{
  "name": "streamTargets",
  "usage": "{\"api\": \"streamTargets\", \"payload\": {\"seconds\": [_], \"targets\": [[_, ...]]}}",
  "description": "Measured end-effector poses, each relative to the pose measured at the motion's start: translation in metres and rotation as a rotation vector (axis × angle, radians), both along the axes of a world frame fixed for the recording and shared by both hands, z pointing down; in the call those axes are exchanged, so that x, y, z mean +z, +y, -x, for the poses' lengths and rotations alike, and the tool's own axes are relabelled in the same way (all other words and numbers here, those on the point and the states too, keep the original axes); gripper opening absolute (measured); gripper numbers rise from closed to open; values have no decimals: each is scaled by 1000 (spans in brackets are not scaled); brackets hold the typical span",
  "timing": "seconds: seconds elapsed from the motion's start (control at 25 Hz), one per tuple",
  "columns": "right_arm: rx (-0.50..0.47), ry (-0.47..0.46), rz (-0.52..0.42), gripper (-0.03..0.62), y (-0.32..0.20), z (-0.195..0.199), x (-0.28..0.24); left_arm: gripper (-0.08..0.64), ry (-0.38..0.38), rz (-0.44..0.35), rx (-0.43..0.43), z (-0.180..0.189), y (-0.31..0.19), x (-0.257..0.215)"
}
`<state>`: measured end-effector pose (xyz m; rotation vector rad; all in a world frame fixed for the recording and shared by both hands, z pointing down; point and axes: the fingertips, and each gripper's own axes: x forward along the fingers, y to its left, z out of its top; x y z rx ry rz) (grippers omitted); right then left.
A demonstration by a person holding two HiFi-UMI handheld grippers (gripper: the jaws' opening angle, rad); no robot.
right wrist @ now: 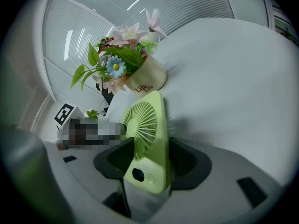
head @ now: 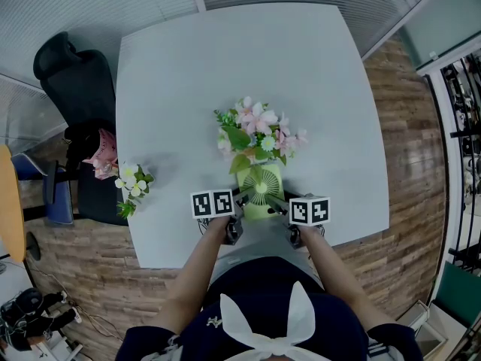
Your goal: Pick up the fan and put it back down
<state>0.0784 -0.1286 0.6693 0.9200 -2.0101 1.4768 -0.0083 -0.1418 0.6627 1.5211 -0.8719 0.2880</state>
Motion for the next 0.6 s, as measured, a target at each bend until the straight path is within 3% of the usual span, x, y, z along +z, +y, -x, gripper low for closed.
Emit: {"api": "streamTargets", "payload": {"seconds": [0.6], "targets": [[-24,79,-115,265,-4,-11,-7,212,-70,-46,11,11,2,-3]]}}
